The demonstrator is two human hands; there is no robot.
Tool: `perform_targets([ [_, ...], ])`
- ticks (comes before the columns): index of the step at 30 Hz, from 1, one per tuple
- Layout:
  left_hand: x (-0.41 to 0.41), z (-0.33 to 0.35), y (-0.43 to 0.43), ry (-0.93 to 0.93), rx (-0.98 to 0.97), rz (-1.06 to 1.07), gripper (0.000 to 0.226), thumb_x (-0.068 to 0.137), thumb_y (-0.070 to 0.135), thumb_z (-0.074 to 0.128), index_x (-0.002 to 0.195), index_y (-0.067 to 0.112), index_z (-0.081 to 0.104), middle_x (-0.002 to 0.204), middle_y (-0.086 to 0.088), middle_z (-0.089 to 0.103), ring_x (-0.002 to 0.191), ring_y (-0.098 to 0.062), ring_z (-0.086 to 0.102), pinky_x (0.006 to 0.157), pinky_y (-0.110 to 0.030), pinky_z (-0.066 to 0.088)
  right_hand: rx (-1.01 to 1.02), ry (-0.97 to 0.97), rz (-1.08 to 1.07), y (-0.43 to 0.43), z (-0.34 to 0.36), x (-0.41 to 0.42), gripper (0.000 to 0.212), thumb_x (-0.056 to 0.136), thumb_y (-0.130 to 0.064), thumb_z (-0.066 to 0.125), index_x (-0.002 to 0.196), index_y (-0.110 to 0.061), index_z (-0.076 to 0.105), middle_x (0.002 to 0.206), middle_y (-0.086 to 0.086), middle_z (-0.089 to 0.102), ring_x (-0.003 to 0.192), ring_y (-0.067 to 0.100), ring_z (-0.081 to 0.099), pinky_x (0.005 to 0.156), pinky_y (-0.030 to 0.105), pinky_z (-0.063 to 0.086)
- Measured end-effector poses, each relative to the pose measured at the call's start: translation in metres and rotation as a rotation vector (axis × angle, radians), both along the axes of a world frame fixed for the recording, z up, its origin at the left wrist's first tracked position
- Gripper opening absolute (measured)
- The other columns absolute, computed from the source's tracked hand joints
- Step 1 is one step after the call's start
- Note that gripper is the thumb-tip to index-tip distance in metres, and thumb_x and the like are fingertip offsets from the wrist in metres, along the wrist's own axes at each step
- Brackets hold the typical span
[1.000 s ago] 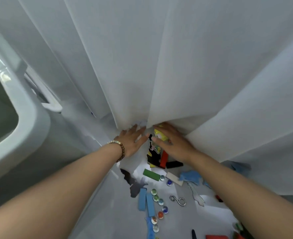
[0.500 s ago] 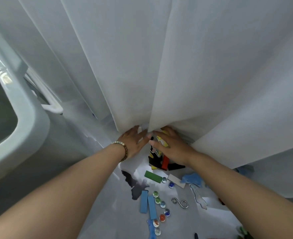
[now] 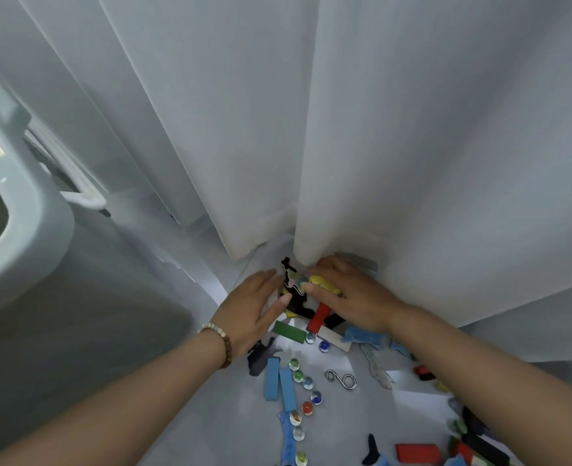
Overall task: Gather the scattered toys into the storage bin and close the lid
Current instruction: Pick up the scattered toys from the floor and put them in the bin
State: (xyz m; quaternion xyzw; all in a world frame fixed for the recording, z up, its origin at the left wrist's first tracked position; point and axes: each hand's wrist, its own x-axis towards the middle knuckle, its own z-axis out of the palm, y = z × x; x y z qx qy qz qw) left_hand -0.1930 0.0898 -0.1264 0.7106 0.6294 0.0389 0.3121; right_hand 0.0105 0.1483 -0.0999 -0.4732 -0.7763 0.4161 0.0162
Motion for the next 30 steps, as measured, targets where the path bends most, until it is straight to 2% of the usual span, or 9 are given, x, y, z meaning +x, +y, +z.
perform_targets([
  [2, 0.002, 0.006, 0.002, -0.023, 0.115, 0.053, 0.071, 0.088, 0.064, 0.007, 0.142, 0.026, 0.032, 0.148, 0.006, 0.032, 0.135, -0.008, 0.026, 0.105, -0.017, 0.018, 0.055, 0.043, -0.032, 0.0, 0.005, 0.006, 0.067, 0.079, -0.065, 0.027, 0.132, -0.028, 0.049, 0.129, -0.005, 0.045, 0.12, 0.011, 0.042, 0.104, 0.029, 0.035],
  [3, 0.002, 0.007, 0.008, -0.029, 0.136, 0.077, 0.068, 0.088, 0.059, 0.01, 0.142, 0.026, 0.033, 0.147, 0.005, 0.032, 0.135, -0.009, 0.027, 0.105, -0.017, 0.018, 0.077, 0.056, -0.045, 0.002, 0.006, 0.009, 0.066, 0.081, -0.063, 0.028, 0.132, -0.027, 0.049, 0.129, -0.006, 0.046, 0.12, 0.011, 0.043, 0.104, 0.029, 0.036],
  [8, -0.007, 0.014, 0.054, 0.074, 0.096, 0.09, 0.068, 0.09, 0.059, 0.011, 0.149, 0.026, 0.016, 0.158, 0.006, 0.009, 0.145, -0.013, 0.006, 0.113, -0.024, 0.002, 0.083, 0.062, -0.049, 0.009, 0.008, 0.014, 0.062, 0.083, -0.064, 0.028, 0.138, -0.038, 0.039, 0.14, -0.014, 0.039, 0.129, 0.002, 0.036, 0.11, 0.027, 0.031],
  [10, -0.016, 0.02, 0.071, 0.094, 0.132, 0.156, 0.068, 0.092, 0.059, 0.015, 0.15, 0.023, 0.012, 0.158, 0.002, 0.01, 0.145, -0.014, 0.008, 0.116, -0.026, 0.003, 0.085, 0.07, -0.045, 0.011, 0.008, 0.012, 0.057, 0.087, -0.06, 0.032, 0.14, -0.037, 0.037, 0.143, -0.014, 0.036, 0.132, 0.002, 0.032, 0.111, 0.027, 0.029],
  [12, -0.021, 0.023, 0.08, 0.116, 0.095, 0.213, 0.065, 0.094, 0.058, 0.021, 0.15, 0.027, 0.005, 0.159, 0.001, 0.002, 0.146, -0.016, 0.003, 0.118, -0.03, 0.002, 0.077, 0.086, -0.042, 0.013, 0.007, 0.009, 0.053, 0.092, -0.053, 0.036, 0.141, -0.036, 0.036, 0.145, -0.014, 0.035, 0.133, 0.002, 0.03, 0.112, 0.024, 0.026],
  [16, -0.017, 0.024, 0.082, 0.198, -0.011, 0.166, 0.066, 0.092, 0.062, 0.019, 0.147, 0.036, -0.006, 0.158, 0.003, -0.011, 0.146, -0.018, -0.005, 0.118, -0.034, -0.001, 0.066, 0.102, -0.029, 0.013, 0.005, 0.003, 0.053, 0.092, -0.052, 0.037, 0.142, -0.036, 0.034, 0.146, -0.014, 0.033, 0.134, 0.0, 0.029, 0.111, 0.02, 0.023],
  [21, -0.025, 0.021, 0.085, 0.175, 0.08, 0.18, 0.06, 0.093, 0.058, 0.016, 0.148, 0.038, 0.003, 0.159, 0.005, -0.002, 0.146, -0.017, -0.001, 0.12, -0.036, 0.001, 0.088, 0.085, 0.017, 0.022, 0.009, -0.008, 0.052, 0.092, -0.057, 0.033, 0.142, -0.045, 0.026, 0.151, -0.015, 0.027, 0.138, 0.004, 0.024, 0.115, 0.032, 0.025],
  [24, -0.024, 0.021, 0.083, 0.169, 0.003, 0.16, 0.056, 0.094, 0.058, 0.011, 0.147, 0.041, 0.005, 0.159, 0.005, -0.001, 0.146, -0.02, -0.002, 0.12, -0.04, 0.001, 0.096, 0.045, 0.018, 0.033, 0.016, -0.02, 0.051, 0.097, -0.048, 0.031, 0.145, -0.042, 0.018, 0.153, -0.01, 0.024, 0.141, 0.009, 0.021, 0.116, 0.035, 0.023],
  [30, -0.024, 0.017, 0.083, 0.214, -0.068, 0.039, 0.068, 0.085, 0.067, 0.002, 0.147, 0.04, 0.005, 0.159, 0.007, -0.001, 0.146, -0.018, -0.004, 0.119, -0.04, -0.001, 0.114, -0.094, 0.008, 0.045, 0.02, -0.022, 0.057, 0.098, -0.042, 0.03, 0.146, -0.046, -0.001, 0.144, -0.002, 0.037, 0.132, 0.016, 0.036, 0.105, 0.036, 0.036],
])
